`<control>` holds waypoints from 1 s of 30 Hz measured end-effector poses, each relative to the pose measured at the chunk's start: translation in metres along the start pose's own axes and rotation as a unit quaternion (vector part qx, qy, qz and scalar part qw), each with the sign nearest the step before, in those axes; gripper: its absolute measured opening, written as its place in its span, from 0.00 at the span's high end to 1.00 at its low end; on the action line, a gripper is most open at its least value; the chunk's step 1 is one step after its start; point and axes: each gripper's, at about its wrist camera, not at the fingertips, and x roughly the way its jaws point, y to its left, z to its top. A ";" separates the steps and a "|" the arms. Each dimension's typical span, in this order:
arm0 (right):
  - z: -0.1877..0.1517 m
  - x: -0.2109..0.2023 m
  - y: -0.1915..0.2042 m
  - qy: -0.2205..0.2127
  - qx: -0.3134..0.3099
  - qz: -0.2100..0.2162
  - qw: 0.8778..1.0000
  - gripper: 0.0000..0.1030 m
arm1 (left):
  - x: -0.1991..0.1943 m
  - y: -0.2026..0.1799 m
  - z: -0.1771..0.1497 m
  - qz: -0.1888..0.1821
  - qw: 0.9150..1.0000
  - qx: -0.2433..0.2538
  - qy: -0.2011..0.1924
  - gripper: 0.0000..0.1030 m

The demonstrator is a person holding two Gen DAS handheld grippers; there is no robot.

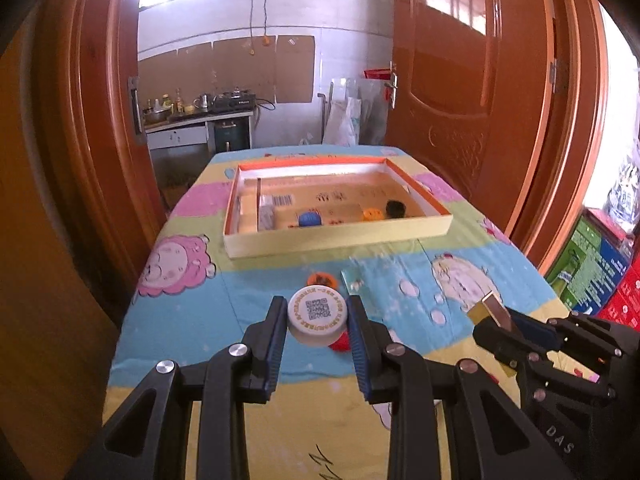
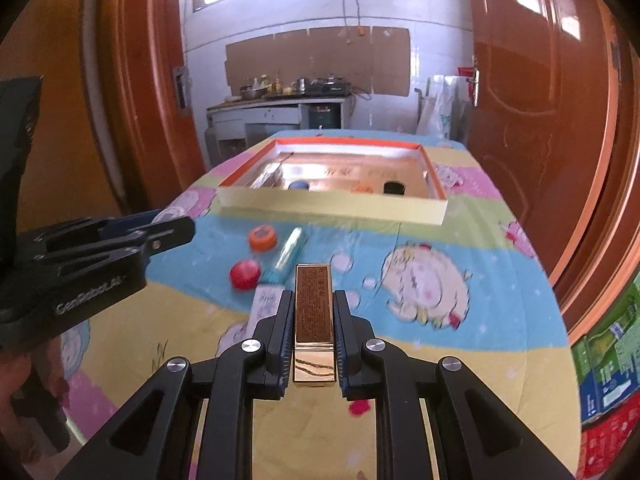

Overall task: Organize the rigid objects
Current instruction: 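Grasp the white round tin with the left gripper while the right gripper lifts the gold case, then carry the gold case and white tin into the tray and open both grippers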

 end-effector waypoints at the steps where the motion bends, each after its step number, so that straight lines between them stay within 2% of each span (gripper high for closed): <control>1: 0.004 0.001 -0.001 -0.001 -0.001 -0.002 1.000 0.83 | 0.001 0.001 0.004 0.002 1.000 0.001 -0.002 0.70; 11: 0.056 0.019 -0.012 -0.016 -0.024 0.001 1.000 0.83 | 0.030 0.014 0.044 -0.008 1.000 -0.008 -0.001 0.70; 18: 0.083 0.046 -0.021 -0.007 -0.025 0.003 1.000 0.83 | 0.061 0.011 0.072 0.019 1.000 0.013 -0.004 0.70; 30: 0.114 0.084 -0.032 0.002 -0.030 0.004 1.000 0.83 | 0.093 0.013 0.097 0.033 0.999 0.011 -0.006 0.70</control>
